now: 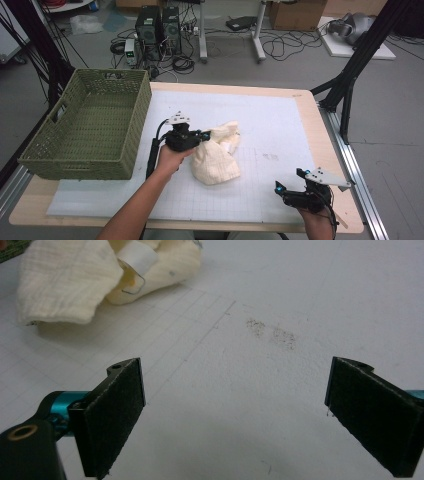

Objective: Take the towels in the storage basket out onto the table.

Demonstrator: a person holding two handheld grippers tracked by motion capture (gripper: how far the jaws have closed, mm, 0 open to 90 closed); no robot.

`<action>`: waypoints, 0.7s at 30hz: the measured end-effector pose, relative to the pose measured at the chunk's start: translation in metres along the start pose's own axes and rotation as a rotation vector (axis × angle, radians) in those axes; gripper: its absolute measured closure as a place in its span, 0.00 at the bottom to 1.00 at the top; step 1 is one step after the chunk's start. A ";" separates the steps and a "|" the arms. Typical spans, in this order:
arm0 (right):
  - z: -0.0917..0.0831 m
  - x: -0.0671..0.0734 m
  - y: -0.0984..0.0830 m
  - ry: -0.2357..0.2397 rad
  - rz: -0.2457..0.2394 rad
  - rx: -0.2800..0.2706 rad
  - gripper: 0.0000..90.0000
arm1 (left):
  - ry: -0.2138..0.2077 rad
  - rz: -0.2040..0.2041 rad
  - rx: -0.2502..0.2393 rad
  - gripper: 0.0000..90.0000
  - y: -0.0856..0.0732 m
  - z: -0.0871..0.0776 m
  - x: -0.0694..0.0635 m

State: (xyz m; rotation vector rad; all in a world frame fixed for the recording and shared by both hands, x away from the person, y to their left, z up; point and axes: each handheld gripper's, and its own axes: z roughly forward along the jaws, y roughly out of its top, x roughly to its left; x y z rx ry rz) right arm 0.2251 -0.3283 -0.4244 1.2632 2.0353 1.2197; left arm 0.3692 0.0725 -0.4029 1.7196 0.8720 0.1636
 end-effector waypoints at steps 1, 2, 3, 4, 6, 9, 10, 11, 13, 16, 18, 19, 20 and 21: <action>0.001 0.000 0.000 0.000 0.003 0.005 0.09 | 0.010 0.002 0.014 0.93 -0.002 -0.004 0.004; 0.002 0.000 -0.001 0.002 0.005 0.010 0.09 | 0.033 0.007 0.012 0.93 -0.004 -0.008 0.006; 0.002 0.000 -0.001 0.002 0.004 0.010 0.09 | 0.055 0.002 0.012 0.93 -0.006 -0.012 0.009; 0.003 0.001 0.000 0.005 0.001 0.013 0.09 | 0.063 0.001 0.017 0.93 -0.007 -0.014 0.012; 0.003 0.002 0.000 0.005 -0.004 0.012 0.09 | 0.120 0.023 0.054 0.93 -0.011 -0.017 0.015; 0.004 0.002 0.000 0.007 -0.004 0.016 0.09 | 0.215 0.047 0.126 0.90 -0.018 -0.020 0.023; 0.004 0.001 0.000 0.005 -0.007 0.016 0.09 | 0.237 0.040 0.134 0.85 -0.019 -0.020 0.024; 0.004 0.001 0.000 0.006 -0.004 0.016 0.09 | 0.266 0.029 0.143 0.80 -0.020 -0.021 0.027; 0.003 0.001 0.000 0.005 -0.004 0.016 0.09 | 0.296 0.017 0.122 0.65 -0.019 -0.026 0.030; 0.004 0.000 0.000 0.001 -0.002 0.019 0.09 | 0.302 0.017 0.044 0.54 -0.013 -0.036 0.028; 0.004 0.001 0.000 0.000 0.001 0.024 0.09 | 0.269 0.010 -0.007 0.52 -0.008 -0.043 0.027; 0.005 0.000 0.000 -0.002 -0.008 0.023 0.09 | 0.258 0.016 -0.022 0.51 -0.005 -0.046 0.025; 0.005 0.001 0.000 -0.004 -0.003 0.026 0.09 | 0.249 0.021 -0.028 0.51 -0.003 -0.047 0.024; 0.006 0.001 0.000 -0.006 -0.003 0.027 0.09 | 0.231 0.030 -0.032 0.51 -0.001 -0.047 0.023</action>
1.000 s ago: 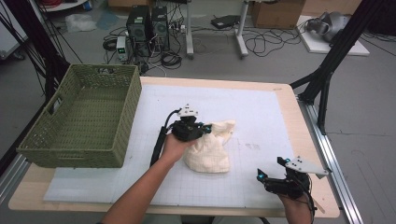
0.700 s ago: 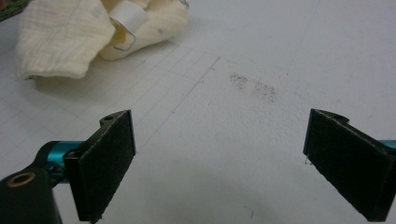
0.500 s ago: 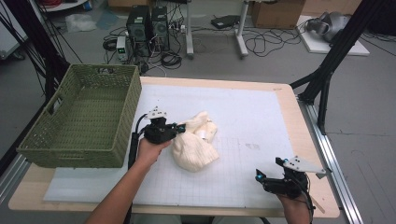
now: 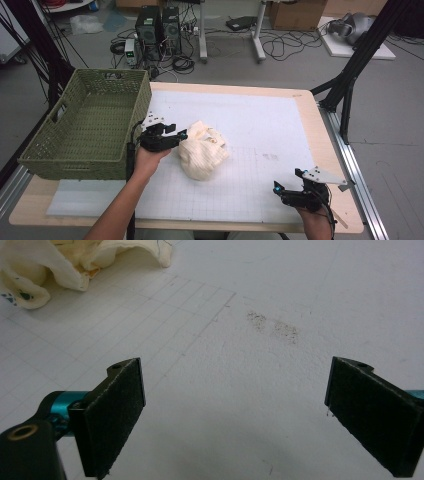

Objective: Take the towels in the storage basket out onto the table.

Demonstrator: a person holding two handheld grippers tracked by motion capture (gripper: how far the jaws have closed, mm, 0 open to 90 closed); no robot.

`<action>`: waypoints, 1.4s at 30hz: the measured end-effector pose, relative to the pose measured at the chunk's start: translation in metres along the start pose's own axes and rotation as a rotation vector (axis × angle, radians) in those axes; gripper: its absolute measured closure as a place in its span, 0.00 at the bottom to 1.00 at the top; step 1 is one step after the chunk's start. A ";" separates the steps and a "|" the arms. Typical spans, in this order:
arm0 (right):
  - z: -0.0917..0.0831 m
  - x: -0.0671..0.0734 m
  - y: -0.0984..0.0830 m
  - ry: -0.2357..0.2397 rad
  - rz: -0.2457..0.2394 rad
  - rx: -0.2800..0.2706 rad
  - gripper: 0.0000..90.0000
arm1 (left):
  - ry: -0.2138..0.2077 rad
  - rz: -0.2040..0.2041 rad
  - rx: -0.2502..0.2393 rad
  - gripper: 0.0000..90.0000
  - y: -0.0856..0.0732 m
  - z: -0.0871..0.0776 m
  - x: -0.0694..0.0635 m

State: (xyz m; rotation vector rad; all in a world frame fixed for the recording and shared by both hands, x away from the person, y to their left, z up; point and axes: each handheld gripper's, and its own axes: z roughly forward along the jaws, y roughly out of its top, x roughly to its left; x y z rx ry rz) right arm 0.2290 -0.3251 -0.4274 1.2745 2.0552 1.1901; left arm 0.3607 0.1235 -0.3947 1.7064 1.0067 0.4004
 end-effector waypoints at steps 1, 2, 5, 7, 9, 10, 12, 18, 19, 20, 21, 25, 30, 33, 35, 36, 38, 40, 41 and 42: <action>0.001 0.000 0.000 0.000 -0.006 0.001 0.09 | -0.021 0.005 0.004 0.51 0.002 0.001 -0.002; 0.001 0.000 0.000 -0.001 -0.006 0.003 0.09 | -0.043 0.010 0.007 0.51 0.004 0.003 -0.004; 0.003 0.001 0.001 0.000 -0.012 0.006 0.09 | -0.095 0.045 0.040 0.51 0.007 0.016 -0.014; 0.003 0.002 0.002 0.001 -0.014 0.007 0.09 | -0.111 0.085 0.075 0.52 0.006 0.029 -0.022; 0.004 0.003 0.002 0.002 -0.015 0.007 0.09 | -0.111 0.118 0.132 0.52 0.002 0.043 -0.029; 0.003 0.003 0.002 0.003 -0.016 0.007 0.09 | -0.111 0.133 0.162 0.52 0.000 0.049 -0.033; 0.003 0.003 0.002 0.003 -0.010 0.009 0.09 | -0.112 0.178 0.228 0.54 -0.006 0.057 -0.039; 0.001 0.000 0.001 0.003 -0.007 -0.001 0.09 | -0.116 0.277 0.309 0.81 -0.021 0.063 -0.046; 0.001 0.000 0.001 0.005 -0.005 0.000 0.09 | -0.120 0.285 0.309 0.88 -0.023 0.063 -0.046; 0.001 0.001 0.001 0.007 -0.008 -0.001 0.09 | -0.128 0.280 0.304 0.94 -0.023 0.062 -0.046; 0.002 0.001 0.002 0.006 -0.010 -0.003 0.09 | -0.131 0.270 0.294 0.94 -0.023 0.061 -0.045; 0.011 0.001 0.005 0.022 -0.013 0.006 0.09 | -0.145 0.237 0.214 0.95 -0.016 0.052 -0.042; 0.032 0.008 0.022 0.046 -0.035 0.005 0.09 | -0.146 0.194 0.146 0.96 -0.008 0.035 -0.035; 0.053 0.017 0.035 0.022 -0.113 0.039 0.09 | -0.139 0.175 0.109 0.96 -0.007 0.022 -0.030; 0.068 0.022 0.041 0.021 -0.131 0.053 0.09 | -0.130 0.170 0.112 0.96 -0.010 0.014 -0.026; 0.074 0.025 0.045 0.025 -0.132 0.051 0.09 | -0.125 0.164 0.115 0.96 -0.013 0.010 -0.023; 0.087 0.030 0.051 0.035 -0.136 0.062 0.09 | -0.116 0.174 0.113 0.96 -0.020 0.001 -0.018; 0.098 0.036 0.055 0.046 -0.149 0.081 0.09 | -0.098 0.170 0.104 0.96 -0.028 -0.006 -0.013; 0.104 0.039 0.057 0.056 -0.151 0.088 0.11 | -0.092 0.164 0.103 0.96 -0.031 -0.009 -0.010; 0.113 0.045 0.060 0.093 -0.143 0.091 0.16 | -0.082 0.161 0.106 0.96 -0.033 -0.011 -0.008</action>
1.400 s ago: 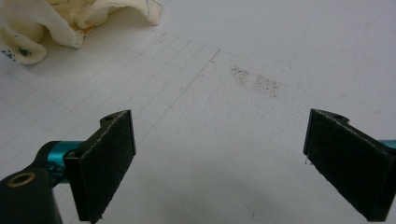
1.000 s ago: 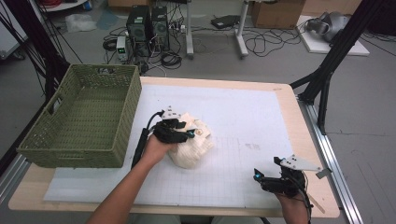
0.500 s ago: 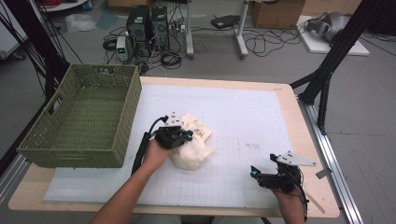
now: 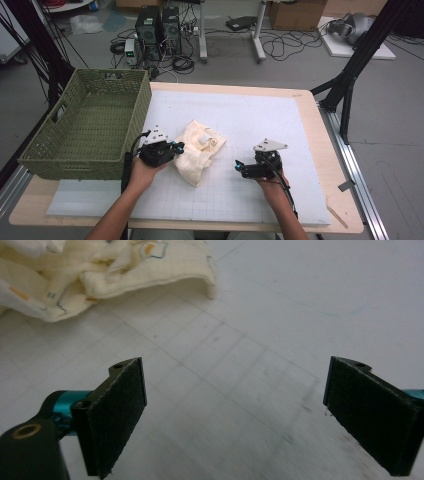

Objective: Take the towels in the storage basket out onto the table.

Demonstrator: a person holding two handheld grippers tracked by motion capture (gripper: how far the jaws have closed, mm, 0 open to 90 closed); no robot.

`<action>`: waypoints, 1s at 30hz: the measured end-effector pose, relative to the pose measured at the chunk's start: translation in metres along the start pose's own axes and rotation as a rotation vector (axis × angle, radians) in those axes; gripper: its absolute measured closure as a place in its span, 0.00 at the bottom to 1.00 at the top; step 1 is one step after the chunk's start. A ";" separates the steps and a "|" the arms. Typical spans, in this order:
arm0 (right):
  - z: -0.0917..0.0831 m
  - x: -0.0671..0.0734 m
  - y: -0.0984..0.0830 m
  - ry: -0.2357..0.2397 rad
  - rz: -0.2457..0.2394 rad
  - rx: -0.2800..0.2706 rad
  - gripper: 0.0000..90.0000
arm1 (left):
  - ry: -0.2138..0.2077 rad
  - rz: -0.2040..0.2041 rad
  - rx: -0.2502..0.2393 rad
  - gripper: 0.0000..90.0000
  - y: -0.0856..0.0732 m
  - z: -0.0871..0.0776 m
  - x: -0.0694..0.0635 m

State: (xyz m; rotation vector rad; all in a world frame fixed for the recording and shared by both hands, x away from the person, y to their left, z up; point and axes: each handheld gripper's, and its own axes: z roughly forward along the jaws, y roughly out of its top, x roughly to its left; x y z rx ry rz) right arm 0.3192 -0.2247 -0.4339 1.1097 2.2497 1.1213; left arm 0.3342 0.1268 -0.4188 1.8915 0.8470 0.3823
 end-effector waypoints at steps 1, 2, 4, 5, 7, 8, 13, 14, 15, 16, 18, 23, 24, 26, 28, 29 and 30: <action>0.000 0.000 0.000 0.000 0.000 0.000 0.16 | 0.004 -0.008 -0.003 0.96 -0.003 -0.002 0.001; 0.004 0.002 0.003 0.015 -0.002 -0.004 0.18 | 0.007 -0.011 0.004 0.96 -0.005 -0.003 0.002; 0.013 0.008 0.009 0.053 0.004 -0.009 0.24 | 0.015 -0.016 0.013 0.96 -0.008 -0.004 0.003; 0.017 0.010 0.012 0.074 0.003 -0.014 0.27 | 0.016 -0.012 0.016 0.96 -0.010 -0.004 0.004; 0.026 0.018 0.019 0.120 0.017 -0.023 0.35 | 0.020 -0.006 0.021 0.96 -0.011 -0.004 0.003; 0.031 0.022 0.023 0.140 0.022 -0.029 0.38 | 0.017 -0.007 0.022 0.96 -0.012 -0.005 0.003; 0.059 0.038 0.031 0.179 0.041 0.007 0.41 | 0.020 -0.006 0.024 0.96 -0.014 -0.004 0.002; 0.063 0.040 0.033 0.185 0.054 0.011 0.41 | 0.018 -0.001 0.028 0.96 -0.014 -0.004 0.002; 0.067 0.040 0.034 0.195 0.066 0.007 0.41 | 0.018 -0.005 0.024 0.96 -0.014 -0.004 0.002; 0.071 0.042 0.036 0.200 0.078 0.008 0.45 | 0.018 -0.005 0.024 0.96 -0.014 -0.004 0.003; 0.076 0.045 0.040 0.175 0.062 0.026 0.62 | 0.018 -0.006 0.023 0.96 -0.015 -0.004 0.003; 0.073 0.045 0.041 0.137 -0.001 0.046 0.95 | 0.010 -0.007 0.024 0.96 -0.016 -0.005 0.001; 0.070 0.044 0.041 0.125 -0.006 0.041 0.95 | 0.004 -0.010 0.020 0.96 -0.017 -0.005 0.000; 0.060 0.038 0.040 0.101 -0.025 0.038 0.95 | -0.004 -0.010 0.021 0.96 -0.018 -0.003 -0.002; 0.048 0.030 0.039 0.067 -0.041 0.060 0.95 | -0.023 -0.010 0.022 0.96 -0.019 0.000 -0.007; 0.042 0.024 0.038 0.057 -0.042 0.068 0.95 | -0.035 -0.009 0.022 0.96 -0.019 0.002 -0.010; 0.035 0.017 0.036 0.047 -0.029 0.071 0.95 | -0.052 -0.007 0.021 0.96 -0.018 0.005 -0.015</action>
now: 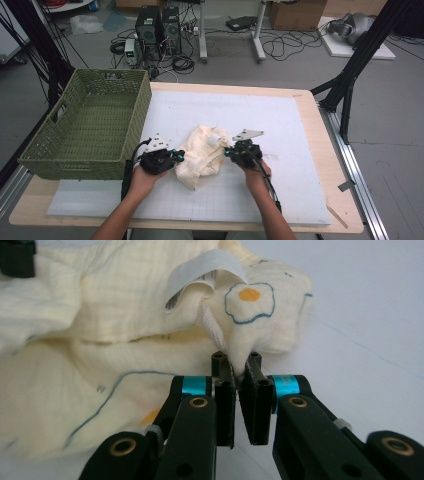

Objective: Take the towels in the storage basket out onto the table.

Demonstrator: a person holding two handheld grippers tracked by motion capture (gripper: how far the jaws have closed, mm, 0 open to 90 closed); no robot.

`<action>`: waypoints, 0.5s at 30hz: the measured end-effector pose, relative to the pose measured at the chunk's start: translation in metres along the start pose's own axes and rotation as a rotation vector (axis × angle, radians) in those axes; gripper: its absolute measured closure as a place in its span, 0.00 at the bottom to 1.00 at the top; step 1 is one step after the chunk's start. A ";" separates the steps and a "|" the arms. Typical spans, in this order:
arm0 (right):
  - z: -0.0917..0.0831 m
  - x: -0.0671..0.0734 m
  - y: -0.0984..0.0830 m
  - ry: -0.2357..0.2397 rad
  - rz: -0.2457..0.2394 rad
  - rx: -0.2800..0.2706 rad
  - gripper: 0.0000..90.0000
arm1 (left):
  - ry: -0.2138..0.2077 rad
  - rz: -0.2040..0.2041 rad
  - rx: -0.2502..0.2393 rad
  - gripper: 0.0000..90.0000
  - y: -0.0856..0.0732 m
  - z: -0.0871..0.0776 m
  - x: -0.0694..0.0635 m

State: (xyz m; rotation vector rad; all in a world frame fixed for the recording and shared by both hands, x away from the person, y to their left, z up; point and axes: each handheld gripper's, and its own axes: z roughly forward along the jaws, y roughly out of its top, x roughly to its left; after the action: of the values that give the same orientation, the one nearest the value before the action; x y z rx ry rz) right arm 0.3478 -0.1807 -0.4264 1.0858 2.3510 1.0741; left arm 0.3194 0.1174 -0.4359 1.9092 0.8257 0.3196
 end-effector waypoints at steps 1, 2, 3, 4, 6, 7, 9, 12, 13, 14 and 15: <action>-0.009 -0.008 -0.003 -0.016 0.014 0.007 0.95 | -0.011 0.006 0.003 0.96 0.001 0.002 -0.003; -0.015 -0.012 -0.005 -0.025 0.021 0.011 0.95 | -0.027 0.012 0.001 0.96 0.002 0.005 -0.007; -0.021 -0.018 -0.008 -0.035 0.025 0.019 0.95 | -0.043 0.017 0.000 0.95 0.003 0.007 -0.012; -0.028 -0.023 -0.011 -0.057 0.012 0.041 0.95 | -0.064 0.027 -0.002 0.95 0.004 0.011 -0.018; -0.039 -0.032 -0.016 -0.094 0.007 0.079 0.95 | -0.081 0.047 0.015 0.95 0.006 0.018 -0.026; -0.043 -0.036 -0.019 -0.108 0.003 0.088 0.95 | -0.090 0.054 0.028 0.95 0.006 0.022 -0.029; -0.049 -0.043 -0.025 -0.132 0.014 0.106 0.94 | -0.098 0.057 0.045 0.92 0.008 0.030 -0.035; -0.050 -0.047 -0.036 -0.154 0.025 0.104 0.84 | -0.074 0.055 0.061 0.71 0.015 0.035 -0.038; -0.051 -0.047 -0.040 -0.159 0.028 0.091 0.79 | -0.065 0.048 0.052 0.63 0.017 0.036 -0.037; -0.053 -0.048 -0.044 -0.162 0.039 0.078 0.75 | -0.062 0.037 0.038 0.57 0.021 0.036 -0.037; -0.055 -0.049 -0.049 -0.166 0.053 0.062 0.69 | -0.064 0.033 0.030 0.53 0.025 0.036 -0.036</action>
State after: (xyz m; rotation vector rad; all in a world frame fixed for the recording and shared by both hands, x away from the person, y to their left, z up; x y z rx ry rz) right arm 0.3238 -0.2656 -0.4271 1.2169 2.2489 0.8968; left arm 0.3223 0.0614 -0.4264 1.9529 0.7615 0.2659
